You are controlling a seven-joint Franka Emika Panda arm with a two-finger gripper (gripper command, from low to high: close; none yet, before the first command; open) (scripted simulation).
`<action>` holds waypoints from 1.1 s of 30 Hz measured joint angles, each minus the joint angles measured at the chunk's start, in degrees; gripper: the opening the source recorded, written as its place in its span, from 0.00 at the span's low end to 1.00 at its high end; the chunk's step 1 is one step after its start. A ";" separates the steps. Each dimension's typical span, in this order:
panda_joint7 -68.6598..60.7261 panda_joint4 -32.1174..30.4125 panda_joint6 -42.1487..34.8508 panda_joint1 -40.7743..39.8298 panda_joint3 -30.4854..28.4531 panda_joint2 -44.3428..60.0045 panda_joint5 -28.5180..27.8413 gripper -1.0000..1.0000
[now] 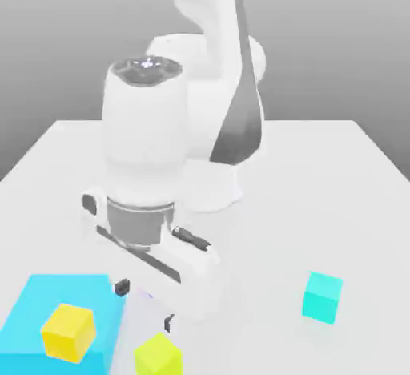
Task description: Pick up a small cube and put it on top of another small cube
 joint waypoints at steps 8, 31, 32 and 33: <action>1.91 1.83 8.46 1.45 -1.94 11.47 -1.04 0.00; 5.89 -15.23 0.69 41.02 9.83 -13.70 4.09 0.00; 6.28 -15.43 1.86 37.41 7.62 -12.72 3.59 0.00; 7.00 -15.16 3.76 34.45 5.13 -10.49 2.65 0.00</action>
